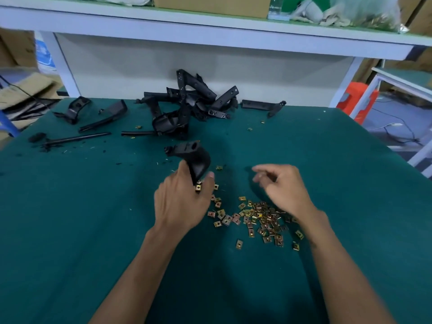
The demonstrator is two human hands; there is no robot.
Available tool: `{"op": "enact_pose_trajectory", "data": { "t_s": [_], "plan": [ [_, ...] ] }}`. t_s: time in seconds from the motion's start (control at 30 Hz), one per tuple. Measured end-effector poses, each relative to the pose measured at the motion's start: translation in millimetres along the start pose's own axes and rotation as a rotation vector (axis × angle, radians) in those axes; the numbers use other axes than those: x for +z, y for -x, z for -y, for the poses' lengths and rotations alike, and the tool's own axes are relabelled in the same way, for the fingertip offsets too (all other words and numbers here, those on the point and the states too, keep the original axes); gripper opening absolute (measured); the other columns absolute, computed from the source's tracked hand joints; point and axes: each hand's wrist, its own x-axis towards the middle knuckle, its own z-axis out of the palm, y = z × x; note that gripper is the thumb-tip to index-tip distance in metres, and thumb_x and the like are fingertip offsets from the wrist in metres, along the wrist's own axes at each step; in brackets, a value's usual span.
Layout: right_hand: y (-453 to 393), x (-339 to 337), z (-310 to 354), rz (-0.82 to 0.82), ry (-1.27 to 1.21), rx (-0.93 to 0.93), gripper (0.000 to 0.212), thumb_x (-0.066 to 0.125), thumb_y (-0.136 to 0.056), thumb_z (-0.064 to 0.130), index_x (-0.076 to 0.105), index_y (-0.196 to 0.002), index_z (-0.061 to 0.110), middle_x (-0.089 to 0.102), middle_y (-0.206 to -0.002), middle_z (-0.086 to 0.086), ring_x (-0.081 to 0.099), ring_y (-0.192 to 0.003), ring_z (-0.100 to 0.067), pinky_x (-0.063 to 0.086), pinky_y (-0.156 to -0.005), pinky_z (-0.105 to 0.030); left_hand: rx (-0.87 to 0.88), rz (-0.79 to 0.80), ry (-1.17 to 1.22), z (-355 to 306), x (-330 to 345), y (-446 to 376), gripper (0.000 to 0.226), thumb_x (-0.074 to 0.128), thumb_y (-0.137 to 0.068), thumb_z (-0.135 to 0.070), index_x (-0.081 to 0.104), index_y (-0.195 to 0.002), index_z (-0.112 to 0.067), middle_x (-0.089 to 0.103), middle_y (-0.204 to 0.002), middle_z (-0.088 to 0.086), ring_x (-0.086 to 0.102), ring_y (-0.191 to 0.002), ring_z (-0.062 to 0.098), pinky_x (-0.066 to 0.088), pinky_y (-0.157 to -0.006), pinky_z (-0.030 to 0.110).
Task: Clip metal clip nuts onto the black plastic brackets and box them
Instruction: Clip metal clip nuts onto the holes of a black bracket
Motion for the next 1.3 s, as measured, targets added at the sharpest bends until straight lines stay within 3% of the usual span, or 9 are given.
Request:
{"op": "enact_pose_trajectory", "data": {
  "t_s": [0.1,0.2,0.43,0.57,0.73,0.83,0.93,1.03,1.3],
  "plan": [
    [-4,-3,-10,0.247,0.026,0.118,0.02,0.073,-0.093,0.011,0.078,-0.098,0.03,0.073,-0.102,0.019,0.061,-0.084,0.013,0.038,-0.075,-0.006,0.035,0.015,0.058,0,6,5,0.061,0.026,-0.088,-0.08,0.039,-0.086,-0.02,0.049,-0.062,-0.003,0.05,-0.055,0.02,0.037,-0.051,0.034],
    [1,3,-9,0.365,-0.015,0.081,0.016,0.081,-0.088,0.017,0.075,-0.086,0.032,0.066,-0.089,0.015,0.06,-0.083,0.008,0.04,-0.068,-0.009,0.076,0.034,0.064,3,11,8,0.065,0.007,-0.092,-0.081,0.039,-0.088,-0.025,0.049,-0.061,-0.006,0.05,-0.055,0.021,0.035,-0.051,0.034],
    [7,17,-7,0.318,0.005,-0.035,0.006,0.081,-0.087,0.026,0.077,-0.091,0.027,0.061,-0.088,0.011,0.06,-0.078,-0.009,0.051,-0.069,-0.035,0.119,0.098,-0.119,1,25,16,0.061,0.022,-0.094,-0.079,0.038,-0.076,-0.023,0.042,-0.064,-0.007,0.055,-0.059,0.03,0.04,-0.052,0.035],
    [10,18,-2,0.324,0.028,-0.065,0.002,0.075,-0.091,0.024,0.075,-0.092,0.026,0.059,-0.092,0.014,0.06,-0.079,-0.009,0.053,-0.069,-0.041,0.115,0.091,-0.126,-2,29,20,0.055,0.023,-0.093,-0.079,0.025,-0.07,-0.029,0.028,-0.058,-0.013,0.036,-0.052,0.025,0.032,-0.049,0.033],
    [15,26,5,0.321,0.191,-0.099,0.022,0.063,-0.096,0.025,0.05,-0.082,0.037,0.048,-0.092,0.019,0.049,-0.081,0.001,0.038,-0.059,-0.028,0.088,0.143,-0.203,-4,34,23,0.054,0.026,-0.09,-0.078,0.039,-0.077,-0.027,0.055,-0.067,0.001,0.063,-0.069,0.034,0.034,-0.054,0.034],
    [15,26,5,0.302,0.227,-0.095,0.014,0.061,-0.098,0.023,0.052,-0.091,0.028,0.047,-0.092,0.017,0.049,-0.085,-0.006,0.038,-0.064,-0.027,0.099,0.15,-0.222,-4,35,23,0.056,0.023,-0.088,-0.078,0.045,-0.081,-0.028,0.065,-0.075,0.003,0.066,-0.071,0.033,0.035,-0.055,0.033],
    [16,19,7,0.128,0.014,-0.072,0.013,0.063,-0.1,0.015,0.059,-0.094,0.025,0.063,-0.087,0.014,0.061,-0.08,-0.006,0.046,-0.064,-0.021,0.104,0.154,-0.225,-3,36,22,0.057,0.027,-0.089,-0.078,0.052,-0.082,-0.027,0.065,-0.073,0.001,0.065,-0.07,0.032,0.037,-0.055,0.033],
    [16,10,9,-0.074,-0.381,-0.01,0.014,0.065,-0.099,0.009,0.067,-0.095,0.022,0.073,-0.079,0.006,0.067,-0.071,-0.016,0.054,-0.064,-0.032,0.114,0.148,-0.214,-3,37,23,0.055,0.03,-0.089,-0.078,0.05,-0.08,-0.028,0.064,-0.071,0.0,0.064,-0.067,0.031,0.036,-0.054,0.033],
    [18,10,17,-0.1,-0.821,0.063,0.021,0.071,-0.09,-0.004,0.077,-0.099,0.013,0.078,-0.085,-0.009,0.075,-0.083,-0.019,0.056,-0.072,-0.022,0.151,0.116,-0.185,-3,39,24,0.047,0.032,-0.089,-0.077,0.04,-0.078,-0.033,0.064,-0.07,0.001,0.065,-0.067,0.033,0.032,-0.056,0.033]
  ]
}}
